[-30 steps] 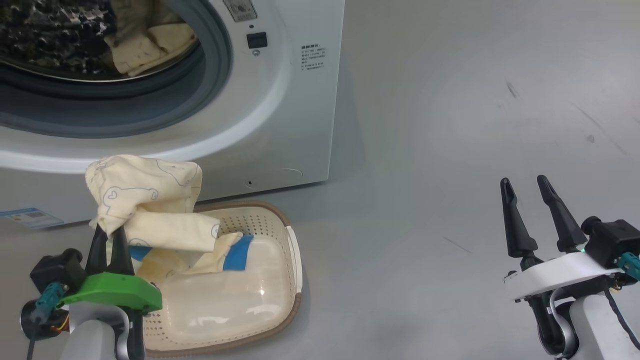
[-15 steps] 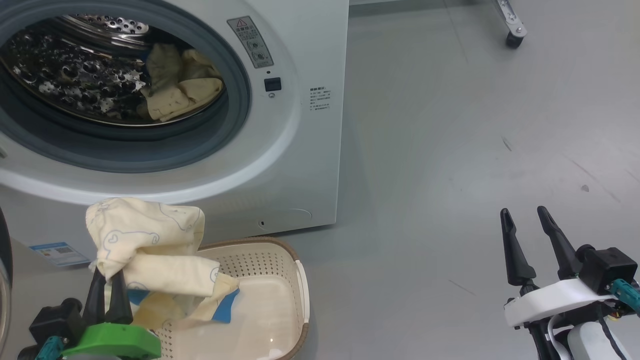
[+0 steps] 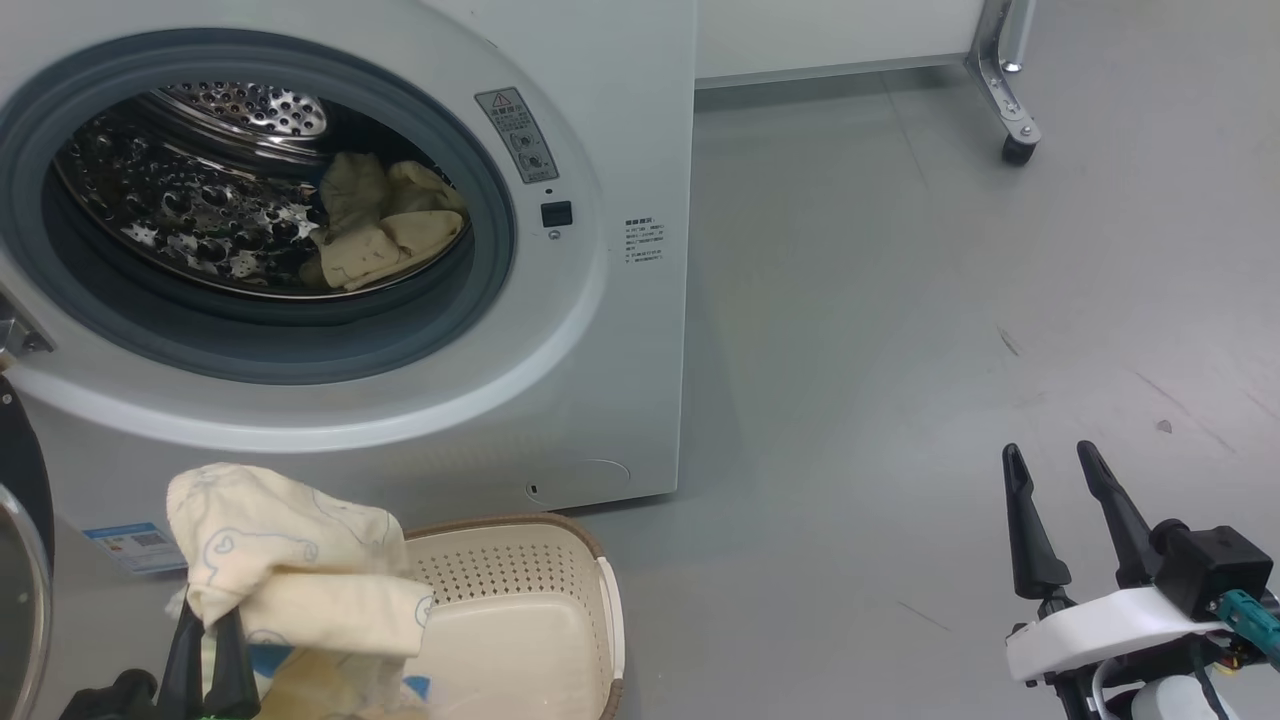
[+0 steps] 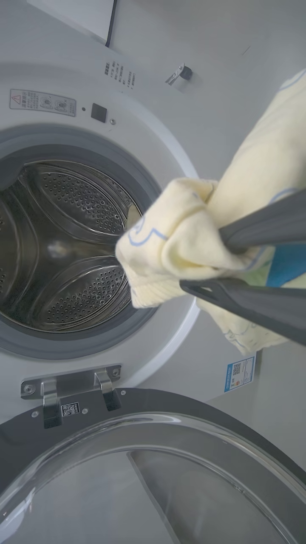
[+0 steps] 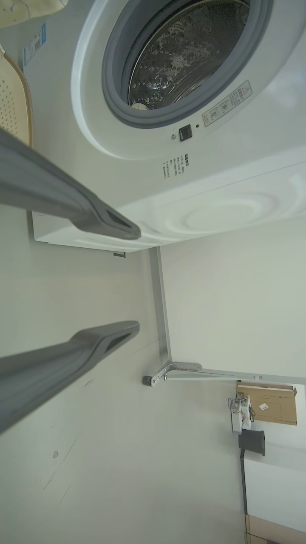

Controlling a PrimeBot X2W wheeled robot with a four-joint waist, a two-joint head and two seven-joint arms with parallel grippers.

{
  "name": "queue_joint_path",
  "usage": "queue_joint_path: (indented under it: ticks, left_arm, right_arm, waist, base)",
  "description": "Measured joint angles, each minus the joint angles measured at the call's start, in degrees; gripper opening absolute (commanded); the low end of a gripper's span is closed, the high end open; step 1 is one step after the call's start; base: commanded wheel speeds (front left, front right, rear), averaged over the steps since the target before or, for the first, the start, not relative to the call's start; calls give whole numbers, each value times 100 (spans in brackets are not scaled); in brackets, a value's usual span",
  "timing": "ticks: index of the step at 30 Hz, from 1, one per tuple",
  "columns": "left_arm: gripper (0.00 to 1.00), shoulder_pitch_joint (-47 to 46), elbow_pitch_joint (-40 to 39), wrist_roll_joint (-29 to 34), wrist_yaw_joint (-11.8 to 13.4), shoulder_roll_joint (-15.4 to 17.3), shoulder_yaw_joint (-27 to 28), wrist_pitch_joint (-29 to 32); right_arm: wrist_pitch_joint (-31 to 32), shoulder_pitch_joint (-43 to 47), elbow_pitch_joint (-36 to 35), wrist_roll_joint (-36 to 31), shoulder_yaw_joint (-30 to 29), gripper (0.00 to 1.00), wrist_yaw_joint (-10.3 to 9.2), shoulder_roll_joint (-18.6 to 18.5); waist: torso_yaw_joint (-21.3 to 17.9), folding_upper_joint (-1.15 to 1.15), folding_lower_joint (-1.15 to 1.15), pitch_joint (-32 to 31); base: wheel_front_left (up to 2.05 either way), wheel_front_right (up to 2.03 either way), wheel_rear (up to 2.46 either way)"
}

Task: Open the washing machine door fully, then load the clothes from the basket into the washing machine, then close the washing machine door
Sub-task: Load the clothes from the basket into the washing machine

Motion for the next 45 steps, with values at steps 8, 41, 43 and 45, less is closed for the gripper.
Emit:
queue_joint_path:
  ticks: [8, 41, 43, 45]
  left_arm:
    - [0, 116, -230, -167, 25, 2, -185, 0]
    - [0, -3408, -433, -226, 563, 32, -263, 287]
    - [0, -3684, -331, -185, 603, 98, -212, 386]
    - [0, -3961, -236, -171, 614, 202, -141, 493]
  right_arm:
    - [11, 88, -183, 1, 23, 100, -46, 5]
    - [256, -392, -965, 185, 40, 100, 69, -25]
    - [256, -447, -991, 216, 40, 100, 77, -25]
    - [255, -522, -1014, 250, 41, 100, 80, -26]
  waist:
    - [8, 0, 0, 90]
    - [-252, 0, 1, 2306]
    - [-286, 0, 1, 2469]
    - [-320, 0, 1, 2635]
  base:
    - [0, 0, 0]
    - [0, 0, 0]
    - [0, 0, 0]
    - [0, 0, 0]
